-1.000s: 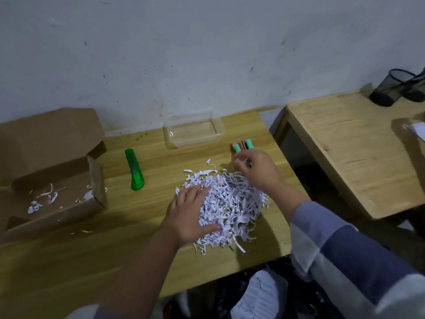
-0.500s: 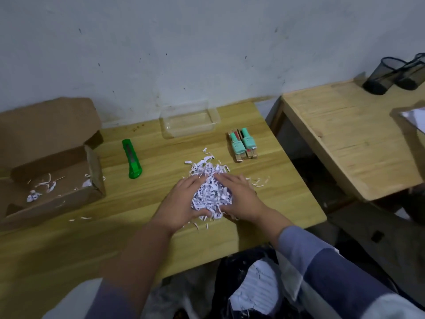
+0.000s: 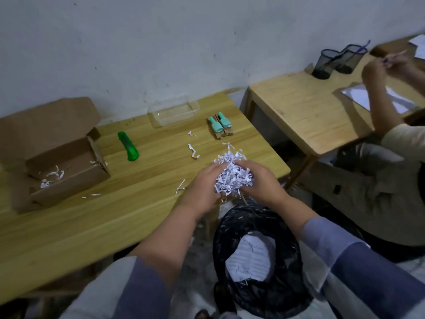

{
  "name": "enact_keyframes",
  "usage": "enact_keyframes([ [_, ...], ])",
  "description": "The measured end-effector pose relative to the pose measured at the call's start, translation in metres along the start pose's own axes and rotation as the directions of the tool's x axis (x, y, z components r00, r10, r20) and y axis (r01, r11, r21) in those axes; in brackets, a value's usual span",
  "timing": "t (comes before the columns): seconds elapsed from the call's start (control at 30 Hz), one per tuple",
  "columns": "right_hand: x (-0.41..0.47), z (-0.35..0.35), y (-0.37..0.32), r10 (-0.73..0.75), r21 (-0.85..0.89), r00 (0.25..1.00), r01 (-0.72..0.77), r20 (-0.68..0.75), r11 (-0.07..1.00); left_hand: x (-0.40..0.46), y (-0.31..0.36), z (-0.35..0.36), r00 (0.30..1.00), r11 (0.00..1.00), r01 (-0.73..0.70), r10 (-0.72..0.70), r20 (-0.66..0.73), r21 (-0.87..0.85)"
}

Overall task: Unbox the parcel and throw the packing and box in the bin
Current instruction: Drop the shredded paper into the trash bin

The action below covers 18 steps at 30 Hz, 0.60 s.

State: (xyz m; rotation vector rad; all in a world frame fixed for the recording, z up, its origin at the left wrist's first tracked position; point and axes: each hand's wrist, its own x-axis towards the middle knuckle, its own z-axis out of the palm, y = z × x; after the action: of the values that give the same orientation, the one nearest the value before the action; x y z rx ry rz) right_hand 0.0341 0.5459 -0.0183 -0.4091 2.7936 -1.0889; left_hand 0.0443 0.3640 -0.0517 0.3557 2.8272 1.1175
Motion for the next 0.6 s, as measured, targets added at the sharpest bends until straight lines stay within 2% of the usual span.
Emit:
enact_keyframes([
  [0.17,-0.065,-0.031,0.031,0.117,-0.044,0.992,-0.119,-0.056,0.992,-0.012,0.05,0.048,0.991,0.995,-0.093,0.096,0.093,-0.038],
  [0.33,-0.118,-0.035,0.082,0.207,-0.009,0.976,-0.208,-0.061,0.978,-0.029,0.074,0.107,0.974,0.994,-0.098,0.104,0.203,-0.038],
  [0.47,-0.147,-0.015,0.134,0.255,0.017,0.966,-0.255,0.039,0.967,-0.047,0.071,0.162,0.961,0.998,-0.049,0.055,0.27,-0.029],
  [0.6,-0.163,0.024,0.202,0.291,0.03,0.944,-0.299,0.155,0.954,-0.059,0.048,0.229,0.956,0.994,0.079,-0.056,0.287,-0.069],
])
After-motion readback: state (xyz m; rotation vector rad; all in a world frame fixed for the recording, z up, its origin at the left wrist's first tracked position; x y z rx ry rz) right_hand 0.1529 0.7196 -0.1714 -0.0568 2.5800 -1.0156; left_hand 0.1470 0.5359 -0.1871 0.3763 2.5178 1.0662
